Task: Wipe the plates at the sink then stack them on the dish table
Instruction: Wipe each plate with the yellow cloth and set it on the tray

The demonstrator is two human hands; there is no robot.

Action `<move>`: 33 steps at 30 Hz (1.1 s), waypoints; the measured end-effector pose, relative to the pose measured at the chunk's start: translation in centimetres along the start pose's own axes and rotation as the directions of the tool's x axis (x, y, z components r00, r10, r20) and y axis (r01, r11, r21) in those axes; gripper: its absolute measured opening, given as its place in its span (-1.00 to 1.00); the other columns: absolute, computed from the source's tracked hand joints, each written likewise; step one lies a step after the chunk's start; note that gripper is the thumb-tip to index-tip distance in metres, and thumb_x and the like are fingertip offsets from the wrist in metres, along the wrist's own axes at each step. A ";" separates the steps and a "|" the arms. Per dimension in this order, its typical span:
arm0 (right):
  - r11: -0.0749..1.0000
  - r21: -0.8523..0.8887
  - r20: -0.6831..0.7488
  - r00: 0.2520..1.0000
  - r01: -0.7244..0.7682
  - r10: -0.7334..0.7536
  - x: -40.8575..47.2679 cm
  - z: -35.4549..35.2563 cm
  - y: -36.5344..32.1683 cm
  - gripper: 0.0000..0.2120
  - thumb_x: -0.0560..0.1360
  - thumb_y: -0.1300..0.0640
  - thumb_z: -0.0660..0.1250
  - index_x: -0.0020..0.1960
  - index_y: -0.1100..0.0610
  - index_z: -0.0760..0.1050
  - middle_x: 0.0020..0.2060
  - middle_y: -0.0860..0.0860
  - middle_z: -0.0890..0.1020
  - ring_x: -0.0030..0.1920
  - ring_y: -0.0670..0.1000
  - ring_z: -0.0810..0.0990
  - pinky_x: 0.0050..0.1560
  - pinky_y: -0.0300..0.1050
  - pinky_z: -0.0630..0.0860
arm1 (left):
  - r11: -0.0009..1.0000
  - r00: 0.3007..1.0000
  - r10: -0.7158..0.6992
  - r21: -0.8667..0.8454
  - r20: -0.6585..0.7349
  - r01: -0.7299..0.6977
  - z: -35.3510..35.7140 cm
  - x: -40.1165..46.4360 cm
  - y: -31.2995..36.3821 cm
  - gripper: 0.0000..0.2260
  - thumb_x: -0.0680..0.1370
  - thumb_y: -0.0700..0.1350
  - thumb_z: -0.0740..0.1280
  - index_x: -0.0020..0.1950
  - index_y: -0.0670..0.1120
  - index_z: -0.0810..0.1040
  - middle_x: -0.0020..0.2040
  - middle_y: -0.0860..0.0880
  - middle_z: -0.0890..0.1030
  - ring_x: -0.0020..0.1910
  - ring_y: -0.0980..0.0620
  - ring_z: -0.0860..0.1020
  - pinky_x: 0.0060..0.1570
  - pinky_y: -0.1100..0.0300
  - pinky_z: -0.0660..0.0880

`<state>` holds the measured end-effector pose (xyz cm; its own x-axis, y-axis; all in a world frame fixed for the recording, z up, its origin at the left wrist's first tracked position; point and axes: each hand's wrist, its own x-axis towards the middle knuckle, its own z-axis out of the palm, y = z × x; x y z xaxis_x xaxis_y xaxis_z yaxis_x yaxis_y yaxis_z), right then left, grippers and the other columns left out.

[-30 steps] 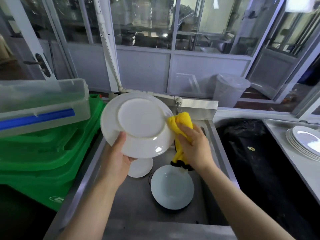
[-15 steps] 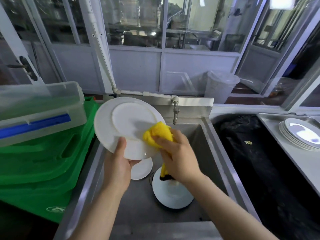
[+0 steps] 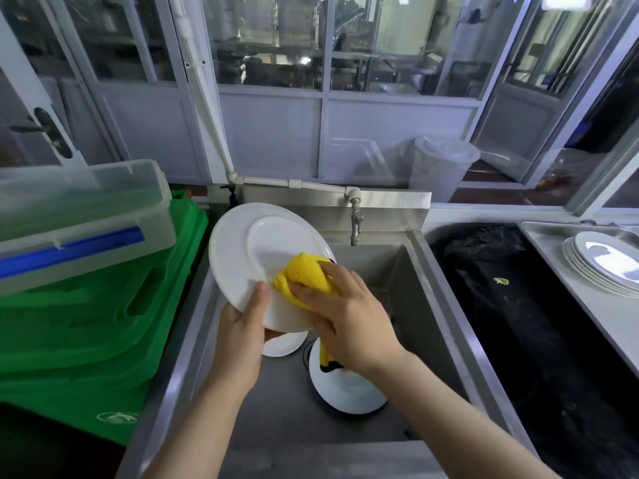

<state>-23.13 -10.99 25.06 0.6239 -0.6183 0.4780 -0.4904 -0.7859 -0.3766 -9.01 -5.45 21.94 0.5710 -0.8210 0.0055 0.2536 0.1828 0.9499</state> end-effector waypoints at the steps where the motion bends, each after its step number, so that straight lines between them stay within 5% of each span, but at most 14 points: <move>1: 0.997 0.053 0.042 0.998 -0.055 0.053 0.2 0.0 0.4 -0.66 0.53 0.11 0.30 0.27 -0.10 0.54 0.27 0.06 0.49 0.19 0.19 0.49 -0.01 0.04 0.55 | 0.997 0.999 0.036 0.062 0.013 -0.037 -0.2 0.0 0.1 -0.82 0.43 0.17 0.32 -0.01 0.29 0.65 -0.02 0.09 0.70 0.03 0.01 0.65 -0.01 -0.06 0.56; 6: 0.816 0.429 0.051 0.912 -0.387 0.407 1.5 0.1 1.6 -0.65 0.57 0.12 0.28 0.31 -0.18 0.47 0.04 -0.21 0.59 -0.03 -0.25 0.57 -0.03 -0.42 0.45 | 0.882 0.977 0.139 0.428 0.163 -0.197 -0.5 -0.4 0.6 -0.82 0.45 0.17 0.28 -0.21 0.15 0.63 -0.22 0.27 0.66 -0.20 0.31 0.61 -0.26 0.41 0.49; 10: 0.464 0.756 0.122 0.797 -0.461 0.592 2.3 0.0 1.7 -0.78 0.58 0.19 0.27 0.16 0.06 0.60 -0.07 0.09 0.69 -0.06 0.03 0.62 0.08 0.13 0.57 | 0.560 0.912 0.166 0.726 0.375 -0.400 -1.4 -0.4 1.1 -0.60 0.53 0.20 0.28 -0.43 0.07 0.31 -0.59 0.02 0.35 -0.58 0.16 0.38 -0.55 0.31 0.20; 12: 0.191 0.897 0.214 0.771 -0.397 0.599 2.3 -0.4 1.5 -0.79 0.55 0.05 0.31 0.10 0.12 0.61 -0.03 0.22 0.65 -0.02 0.19 0.60 0.11 0.24 0.52 | 0.396 0.882 0.153 0.790 0.446 -0.468 -1.2 -0.2 1.9 -0.75 0.57 0.11 0.27 -0.25 0.03 0.50 -0.60 0.02 0.23 -0.63 0.12 0.31 -0.60 0.29 0.20; 13: 0.067 0.921 0.277 0.766 -0.384 0.579 2.3 -0.5 1.4 -0.60 0.49 -0.10 0.35 0.14 0.19 0.57 0.03 0.28 0.62 0.02 0.21 0.59 0.16 0.25 0.49 | 0.253 0.872 0.131 0.834 0.472 -0.490 -1.0 -0.1 2.3 -0.76 0.59 0.11 0.25 0.11 -0.01 0.56 -0.57 0.03 0.21 -0.63 0.12 0.28 -0.62 0.28 0.16; 14: -0.017 0.923 0.331 0.773 -0.383 0.541 2.3 -0.6 1.5 -0.38 0.42 -0.25 0.36 0.21 0.24 0.52 0.10 0.31 0.59 0.07 0.21 0.58 0.21 0.24 0.45 | 0.091 0.867 0.113 0.864 0.485 -0.495 -0.6 0.0 2.7 -0.56 0.61 0.12 0.21 0.48 0.14 0.27 -0.54 0.02 0.19 -0.60 0.14 0.27 -0.62 0.29 0.11; 15: -0.066 0.916 0.373 0.781 -0.395 0.500 2.3 -0.7 1.6 -0.25 0.35 -0.34 0.34 0.27 0.24 0.48 0.15 0.30 0.58 0.14 0.19 0.58 0.26 0.23 0.45 | -0.074 0.840 0.094 0.845 0.535 -0.530 -0.3 0.2 2.9 -0.38 0.61 0.13 0.20 0.53 0.29 -0.12 -0.52 -0.01 0.15 -0.58 0.14 0.30 -0.60 0.30 0.08; 16: -0.102 0.904 0.414 0.788 -0.415 0.456 2.3 -0.8 1.6 -0.19 0.31 -0.38 0.31 0.31 0.21 0.46 0.19 0.27 0.57 0.19 0.18 0.57 0.28 0.19 0.44 | -0.179 0.798 0.098 0.799 0.595 -0.574 0.0 0.3 3.1 -0.27 0.58 0.12 0.25 0.47 0.35 -0.27 -0.51 -0.02 0.08 -0.59 0.09 0.36 -0.61 0.25 0.10; 19: -0.152 0.872 0.482 0.762 -0.465 0.432 2.0 -0.8 2.3 -0.25 0.33 -0.31 0.39 0.33 0.18 0.45 0.20 0.22 0.59 0.22 0.20 0.56 0.29 0.16 0.43 | -0.305 0.722 0.099 0.711 0.685 -0.633 0.9 0.5 3.0 -0.14 0.52 0.10 0.33 0.44 0.34 -0.36 -0.46 -0.01 0.13 -0.56 -0.05 0.43 -0.58 0.25 0.05; 23: -0.236 0.859 0.507 0.693 -0.455 0.512 1.1 -0.6 3.1 -0.49 0.30 0.09 0.32 0.22 0.26 0.49 0.09 0.26 0.62 0.07 0.25 0.62 0.10 0.13 0.56 | -0.410 0.656 0.035 0.610 0.754 -0.678 1.2 1.0 1.5 -0.15 0.58 -0.03 0.19 0.38 0.19 -0.56 -0.30 -0.06 0.39 -0.43 -0.10 0.53 -0.51 0.19 0.25; 26: -0.213 0.869 0.475 0.633 -0.446 0.612 0.4 -0.4 3.7 -0.51 0.25 0.16 0.25 0.16 0.29 0.49 -0.01 0.23 0.60 -0.02 0.21 0.59 0.01 0.09 0.53 | -0.246 0.687 -0.137 0.648 0.713 -0.721 0.8 1.8 2.3 -0.23 0.57 0.18 0.20 0.42 0.30 -0.43 0.03 -0.06 0.54 -0.07 -0.14 0.62 -0.29 0.09 0.44; 29: -0.224 0.877 0.451 0.567 -0.426 0.689 -0.4 -0.7 4.4 -0.60 0.24 0.15 0.25 0.06 0.22 0.53 -0.05 0.19 0.62 -0.02 0.19 0.58 0.09 0.10 0.49 | 0.193 0.749 -0.240 0.787 0.617 -0.586 -1.1 2.3 3.5 -0.21 0.49 0.27 0.28 0.45 0.41 -0.29 0.53 0.09 0.22 0.48 0.09 0.22 0.31 0.10 0.30; 31: -0.293 0.870 0.482 0.561 -0.396 0.673 -0.9 -1.0 4.8 -0.66 0.31 0.15 0.26 0.07 0.20 0.54 -0.06 0.19 0.64 -0.03 0.19 0.61 0.17 0.14 0.48 | 0.402 0.841 -0.098 0.794 0.533 -0.456 -2.1 2.0 3.4 -0.24 0.50 0.25 0.25 0.46 0.37 -0.27 0.57 0.17 -0.08 0.48 0.32 -0.12 0.42 0.08 0.06; 33: -0.320 0.867 0.495 0.580 -0.383 0.647 -1.2 -1.2 4.9 -0.67 0.37 0.16 0.25 0.11 0.20 0.53 -0.04 0.19 0.64 -0.03 0.18 0.63 0.19 0.14 0.47 | 0.745 0.945 -0.097 0.652 0.312 -0.138 -2.1 1.6 3.2 -0.28 0.49 0.23 0.22 0.55 0.23 -0.09 0.56 0.13 0.06 0.50 0.21 0.10 0.38 0.02 0.21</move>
<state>-27.06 -14.11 23.57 0.3457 -0.8669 -0.3592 0.4454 0.4885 -0.7504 -5.60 -5.04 24.33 0.2716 -0.9624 0.0102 -0.3993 -0.1030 0.9110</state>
